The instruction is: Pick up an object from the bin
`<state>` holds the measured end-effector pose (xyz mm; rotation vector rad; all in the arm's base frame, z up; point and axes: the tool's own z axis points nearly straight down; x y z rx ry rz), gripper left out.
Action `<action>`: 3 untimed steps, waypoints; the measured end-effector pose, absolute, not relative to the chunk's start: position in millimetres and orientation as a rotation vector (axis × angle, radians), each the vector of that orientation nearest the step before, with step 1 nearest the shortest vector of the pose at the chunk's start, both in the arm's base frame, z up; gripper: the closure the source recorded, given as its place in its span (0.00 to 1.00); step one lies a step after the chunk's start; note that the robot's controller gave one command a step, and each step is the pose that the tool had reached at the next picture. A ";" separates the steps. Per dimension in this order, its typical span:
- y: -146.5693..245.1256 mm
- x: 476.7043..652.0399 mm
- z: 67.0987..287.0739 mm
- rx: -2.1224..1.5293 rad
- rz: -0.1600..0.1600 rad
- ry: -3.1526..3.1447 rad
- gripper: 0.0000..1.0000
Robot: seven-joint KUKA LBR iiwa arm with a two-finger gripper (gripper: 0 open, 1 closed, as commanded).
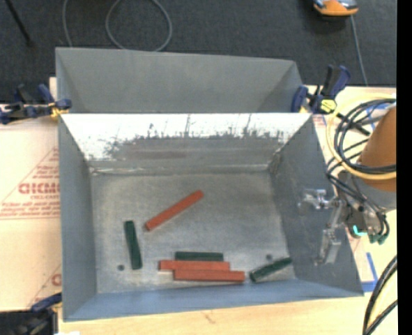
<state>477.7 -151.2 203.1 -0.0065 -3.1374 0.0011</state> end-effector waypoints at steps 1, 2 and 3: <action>-90.2 477.2 71.8 -0.096 0.001 -3.147 0.00; -101.0 526.4 119.7 -0.287 0.001 -3.139 0.00; -100.6 474.0 72.9 -0.325 0.002 -3.129 0.00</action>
Offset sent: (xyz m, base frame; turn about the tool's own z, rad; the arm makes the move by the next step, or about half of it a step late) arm -0.0023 0.0603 -0.1294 0.0586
